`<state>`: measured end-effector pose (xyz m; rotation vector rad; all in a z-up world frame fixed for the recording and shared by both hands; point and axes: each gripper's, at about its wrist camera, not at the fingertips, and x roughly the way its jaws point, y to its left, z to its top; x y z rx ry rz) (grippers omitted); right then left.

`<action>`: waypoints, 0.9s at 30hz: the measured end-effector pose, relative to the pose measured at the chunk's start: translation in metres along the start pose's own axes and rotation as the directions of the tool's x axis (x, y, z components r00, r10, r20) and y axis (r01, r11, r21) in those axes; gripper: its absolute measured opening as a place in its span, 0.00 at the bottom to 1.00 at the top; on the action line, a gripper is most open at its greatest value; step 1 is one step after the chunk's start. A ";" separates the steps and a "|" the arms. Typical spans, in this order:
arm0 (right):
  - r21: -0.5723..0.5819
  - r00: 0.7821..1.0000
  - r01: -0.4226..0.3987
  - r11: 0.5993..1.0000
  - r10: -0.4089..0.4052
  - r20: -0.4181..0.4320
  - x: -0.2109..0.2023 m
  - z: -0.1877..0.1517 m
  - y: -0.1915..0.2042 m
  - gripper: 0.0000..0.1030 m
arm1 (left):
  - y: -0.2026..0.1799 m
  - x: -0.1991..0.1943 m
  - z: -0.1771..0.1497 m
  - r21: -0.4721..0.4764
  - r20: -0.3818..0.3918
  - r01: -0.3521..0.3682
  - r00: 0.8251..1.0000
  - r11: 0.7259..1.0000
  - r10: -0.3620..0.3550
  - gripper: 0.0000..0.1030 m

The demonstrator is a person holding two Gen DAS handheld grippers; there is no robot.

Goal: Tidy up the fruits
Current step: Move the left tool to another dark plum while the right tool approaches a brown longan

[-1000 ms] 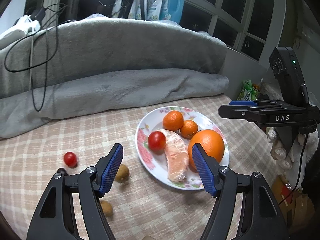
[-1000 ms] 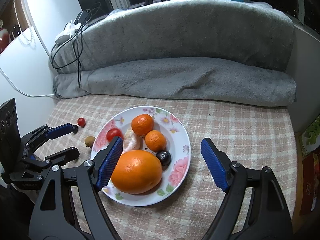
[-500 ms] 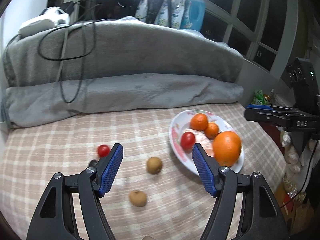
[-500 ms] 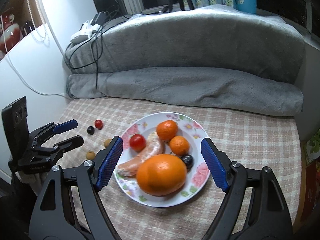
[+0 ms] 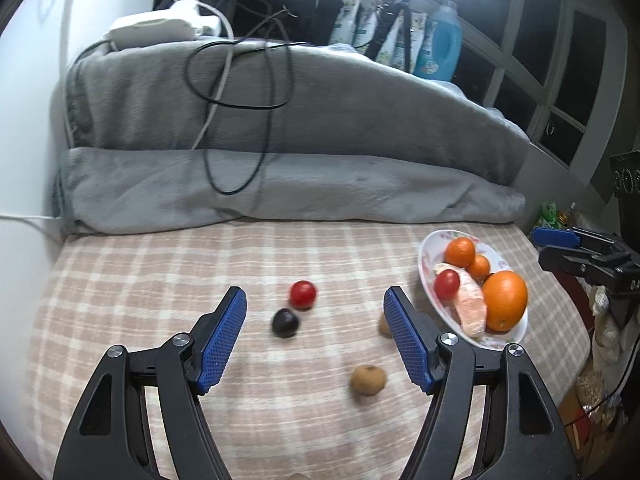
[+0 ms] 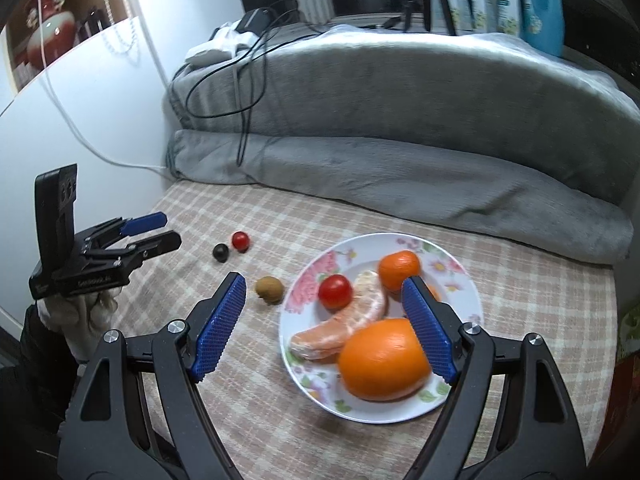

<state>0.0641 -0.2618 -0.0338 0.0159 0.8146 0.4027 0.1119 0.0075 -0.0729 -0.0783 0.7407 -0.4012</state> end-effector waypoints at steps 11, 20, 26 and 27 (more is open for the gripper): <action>-0.092 0.998 -0.057 0.994 0.053 -0.042 0.017 -0.002 0.039 0.80 | 0.024 0.006 -0.010 -0.011 -0.038 -0.008 0.999 1.000 0.008 0.62; -0.132 0.987 -0.127 0.983 0.111 -0.119 0.044 -0.010 0.068 0.76 | 0.037 0.019 -0.014 -0.051 -0.070 0.044 0.996 0.998 -0.048 0.52; -0.160 0.975 -0.156 0.975 0.126 -0.181 0.067 -0.017 0.085 0.66 | 0.034 0.029 -0.015 -0.032 -0.096 0.053 0.994 0.998 -0.055 0.46; -0.164 0.973 -0.162 0.973 0.130 -0.193 0.072 -0.019 0.089 0.64 | 0.033 0.031 -0.015 -0.028 -0.100 0.054 0.993 0.998 -0.057 0.45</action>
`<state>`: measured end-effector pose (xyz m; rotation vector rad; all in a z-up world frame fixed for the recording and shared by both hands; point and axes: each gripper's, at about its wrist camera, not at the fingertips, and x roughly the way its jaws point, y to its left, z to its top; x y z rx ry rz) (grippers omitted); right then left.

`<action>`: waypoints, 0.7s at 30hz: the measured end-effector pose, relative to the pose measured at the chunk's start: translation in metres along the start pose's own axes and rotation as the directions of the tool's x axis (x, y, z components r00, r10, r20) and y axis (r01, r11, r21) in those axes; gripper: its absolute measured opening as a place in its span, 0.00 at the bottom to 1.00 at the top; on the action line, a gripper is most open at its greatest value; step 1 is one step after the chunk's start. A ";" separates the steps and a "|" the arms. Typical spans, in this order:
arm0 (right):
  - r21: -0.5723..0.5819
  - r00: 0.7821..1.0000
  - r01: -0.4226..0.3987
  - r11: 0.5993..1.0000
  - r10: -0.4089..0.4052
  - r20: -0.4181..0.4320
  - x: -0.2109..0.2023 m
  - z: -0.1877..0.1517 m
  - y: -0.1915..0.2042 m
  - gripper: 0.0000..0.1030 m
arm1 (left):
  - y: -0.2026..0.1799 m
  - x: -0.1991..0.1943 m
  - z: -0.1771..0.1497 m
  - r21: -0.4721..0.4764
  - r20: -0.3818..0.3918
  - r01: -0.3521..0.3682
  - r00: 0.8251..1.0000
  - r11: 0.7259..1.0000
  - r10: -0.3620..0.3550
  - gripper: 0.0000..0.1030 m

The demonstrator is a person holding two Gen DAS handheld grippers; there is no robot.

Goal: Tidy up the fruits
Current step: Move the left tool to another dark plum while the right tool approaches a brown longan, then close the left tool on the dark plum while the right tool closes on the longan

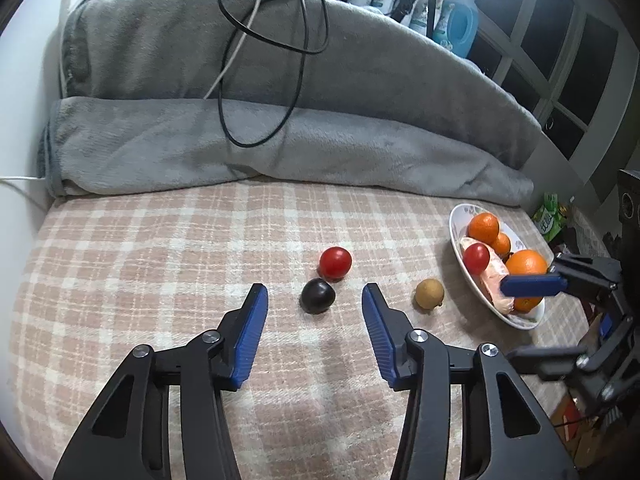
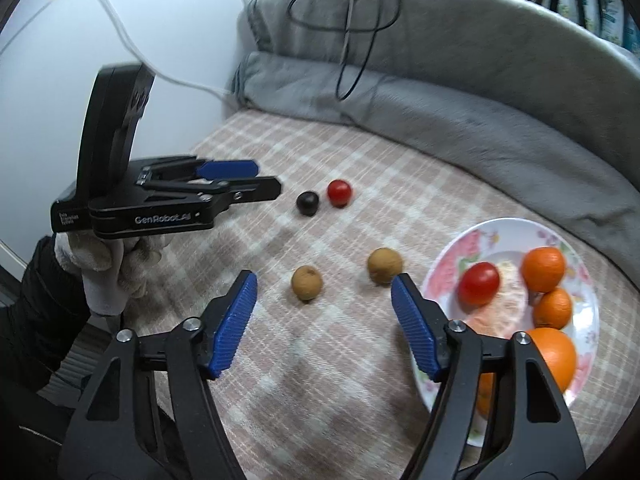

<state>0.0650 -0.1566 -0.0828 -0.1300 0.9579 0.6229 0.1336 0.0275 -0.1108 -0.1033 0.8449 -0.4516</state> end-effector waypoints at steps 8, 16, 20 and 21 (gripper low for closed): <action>0.003 0.998 -0.013 1.000 0.013 -0.063 0.030 0.002 0.006 0.46 | -0.006 0.016 0.002 0.033 -0.035 0.013 0.999 0.999 -0.012 0.40; -0.001 0.995 -0.016 1.000 0.016 -0.102 0.046 0.003 0.006 0.43 | -0.005 0.030 0.005 0.045 -0.063 0.010 0.998 0.999 -0.008 0.36; -0.004 0.994 -0.017 1.000 0.016 -0.111 0.051 0.003 0.007 0.42 | -0.005 0.034 0.007 0.048 -0.074 0.013 0.997 0.999 -0.009 0.35; -0.007 0.993 -0.016 1.000 0.015 -0.114 0.053 0.002 0.007 0.41 | -0.006 0.035 0.007 0.050 -0.075 0.013 0.997 0.999 -0.009 0.34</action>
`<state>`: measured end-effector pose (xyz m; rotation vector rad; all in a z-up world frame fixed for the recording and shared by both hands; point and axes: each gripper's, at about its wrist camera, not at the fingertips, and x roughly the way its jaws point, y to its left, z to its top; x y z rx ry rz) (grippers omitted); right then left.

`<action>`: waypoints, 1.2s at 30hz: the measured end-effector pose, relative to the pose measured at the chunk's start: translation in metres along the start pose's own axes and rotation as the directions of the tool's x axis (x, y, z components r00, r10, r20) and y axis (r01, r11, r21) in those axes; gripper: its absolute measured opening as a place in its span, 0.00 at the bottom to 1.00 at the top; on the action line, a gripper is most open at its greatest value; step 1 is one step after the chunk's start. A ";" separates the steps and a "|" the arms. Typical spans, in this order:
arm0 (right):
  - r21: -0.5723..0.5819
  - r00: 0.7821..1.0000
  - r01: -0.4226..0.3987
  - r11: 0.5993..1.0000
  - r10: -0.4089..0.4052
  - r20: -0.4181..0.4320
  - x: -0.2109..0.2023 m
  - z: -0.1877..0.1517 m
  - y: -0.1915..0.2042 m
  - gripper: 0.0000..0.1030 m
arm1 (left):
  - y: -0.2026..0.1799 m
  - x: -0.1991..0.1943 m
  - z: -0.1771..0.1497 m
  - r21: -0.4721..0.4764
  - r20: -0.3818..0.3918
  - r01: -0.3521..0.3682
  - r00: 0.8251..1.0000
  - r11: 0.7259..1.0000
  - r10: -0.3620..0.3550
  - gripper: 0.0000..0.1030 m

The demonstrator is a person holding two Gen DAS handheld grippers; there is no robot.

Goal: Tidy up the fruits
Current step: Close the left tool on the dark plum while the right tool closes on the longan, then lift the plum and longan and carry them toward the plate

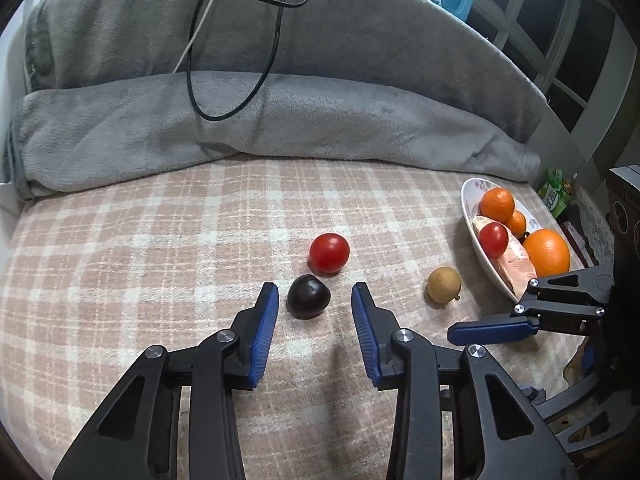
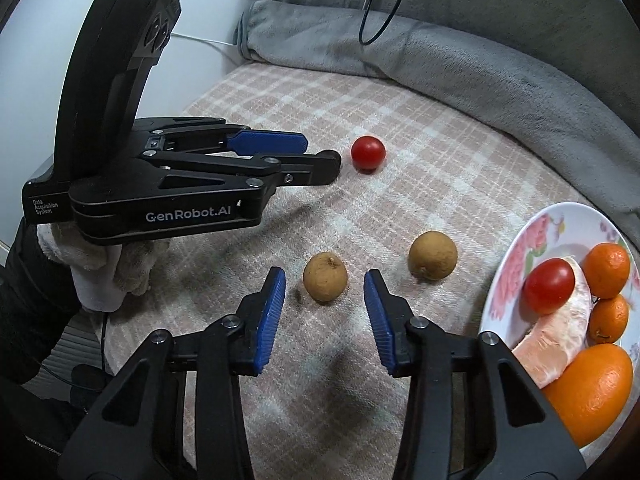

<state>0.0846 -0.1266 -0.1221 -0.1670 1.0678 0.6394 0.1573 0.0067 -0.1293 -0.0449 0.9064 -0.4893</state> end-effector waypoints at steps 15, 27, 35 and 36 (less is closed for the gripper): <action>-0.012 1.000 0.002 1.000 -0.003 -0.016 0.008 0.004 0.001 0.26 | -0.001 0.015 0.000 0.007 -0.024 -0.009 1.000 1.000 0.009 0.24; 0.004 1.000 0.001 1.000 -0.001 0.009 0.003 0.004 0.000 0.25 | -0.004 0.009 0.001 0.017 -0.002 -0.013 1.000 1.000 0.013 0.21; 0.017 0.999 0.002 1.000 -0.003 0.050 -0.016 -0.001 0.000 0.25 | -0.007 -0.006 -0.001 0.015 0.024 -0.006 1.000 1.000 0.005 0.21; 0.021 0.998 0.003 1.000 -0.004 0.058 -0.020 -0.002 -0.001 0.25 | -0.008 -0.008 -0.002 0.017 0.029 -0.005 1.000 1.000 0.005 0.21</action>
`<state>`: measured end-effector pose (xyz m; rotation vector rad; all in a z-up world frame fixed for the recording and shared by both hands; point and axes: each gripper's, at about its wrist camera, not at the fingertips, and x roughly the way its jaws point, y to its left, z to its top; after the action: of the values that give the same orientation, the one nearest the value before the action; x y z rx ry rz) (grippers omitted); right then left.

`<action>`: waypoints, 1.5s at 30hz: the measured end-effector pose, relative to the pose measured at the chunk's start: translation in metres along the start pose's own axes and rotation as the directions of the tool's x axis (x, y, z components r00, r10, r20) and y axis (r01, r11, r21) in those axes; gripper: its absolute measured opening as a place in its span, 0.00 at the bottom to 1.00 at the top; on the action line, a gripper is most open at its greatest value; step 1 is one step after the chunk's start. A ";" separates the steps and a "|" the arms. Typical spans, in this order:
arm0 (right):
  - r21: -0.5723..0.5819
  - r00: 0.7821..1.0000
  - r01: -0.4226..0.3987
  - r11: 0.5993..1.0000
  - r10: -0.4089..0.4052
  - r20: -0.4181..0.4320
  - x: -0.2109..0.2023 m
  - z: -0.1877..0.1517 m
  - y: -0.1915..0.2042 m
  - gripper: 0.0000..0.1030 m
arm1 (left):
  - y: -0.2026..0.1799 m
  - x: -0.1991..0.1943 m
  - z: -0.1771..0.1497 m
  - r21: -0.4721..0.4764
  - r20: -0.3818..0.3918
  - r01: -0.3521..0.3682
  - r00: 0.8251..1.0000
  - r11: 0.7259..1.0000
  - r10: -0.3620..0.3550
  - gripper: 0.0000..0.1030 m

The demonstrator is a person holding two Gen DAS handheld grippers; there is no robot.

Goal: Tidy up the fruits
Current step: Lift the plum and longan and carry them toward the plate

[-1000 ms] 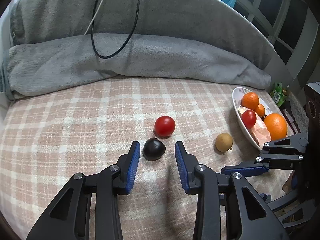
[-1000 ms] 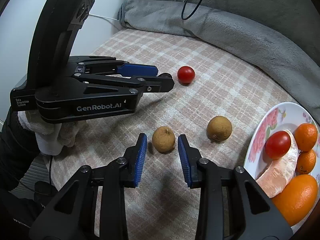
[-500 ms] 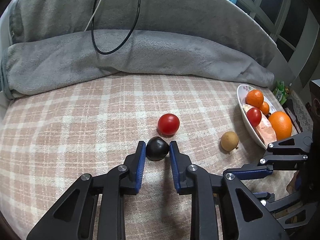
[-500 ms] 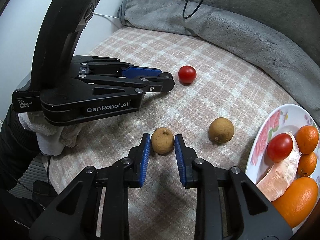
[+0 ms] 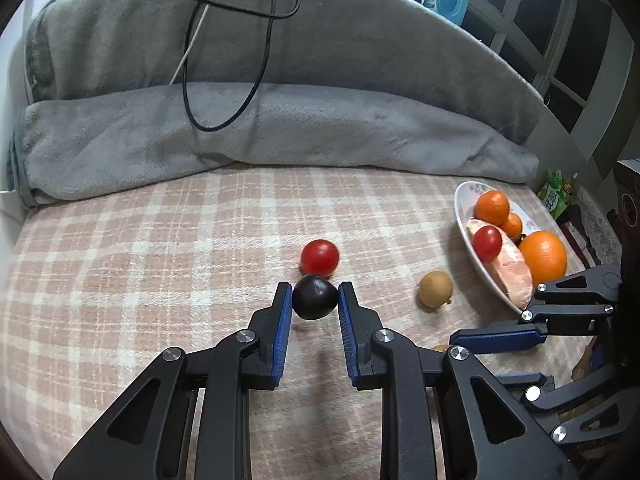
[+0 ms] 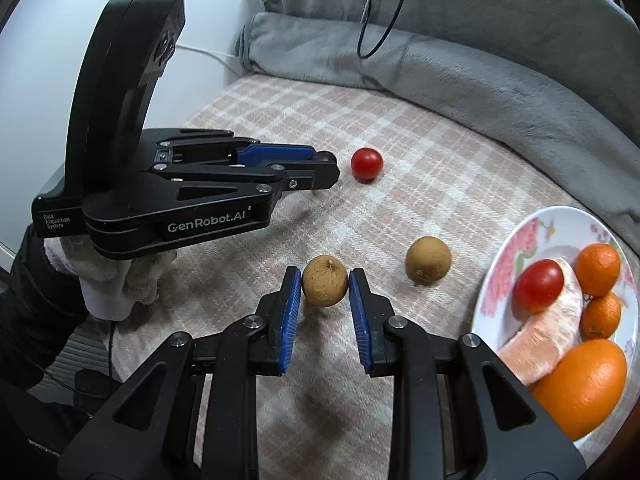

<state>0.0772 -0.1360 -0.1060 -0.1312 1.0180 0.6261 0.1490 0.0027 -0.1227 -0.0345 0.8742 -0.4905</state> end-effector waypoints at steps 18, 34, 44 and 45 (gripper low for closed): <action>0.097 0.992 0.050 0.994 -0.061 0.108 -0.063 -0.023 -0.039 0.25 | -0.050 -0.022 0.007 0.060 0.061 0.040 0.997 0.997 -0.043 0.21; 0.227 0.971 0.123 0.966 -0.165 0.176 -0.107 -0.042 -0.099 0.25 | -0.098 -0.015 0.014 0.104 0.059 0.102 0.992 0.989 -0.109 0.21; 0.274 0.962 0.148 0.950 -0.203 0.183 -0.114 -0.041 -0.127 0.25 | -0.119 -0.008 0.016 0.129 0.042 0.142 0.988 0.981 -0.149 0.21; 0.277 0.962 0.148 0.949 -0.203 0.181 -0.113 -0.040 -0.129 0.25 | -0.121 -0.007 0.016 0.131 0.040 0.145 0.988 0.981 -0.151 0.21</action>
<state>0.0755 -0.3054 -0.0573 0.0743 0.8660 0.3290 0.1093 -0.1043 -0.0800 0.0055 0.7930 -0.6817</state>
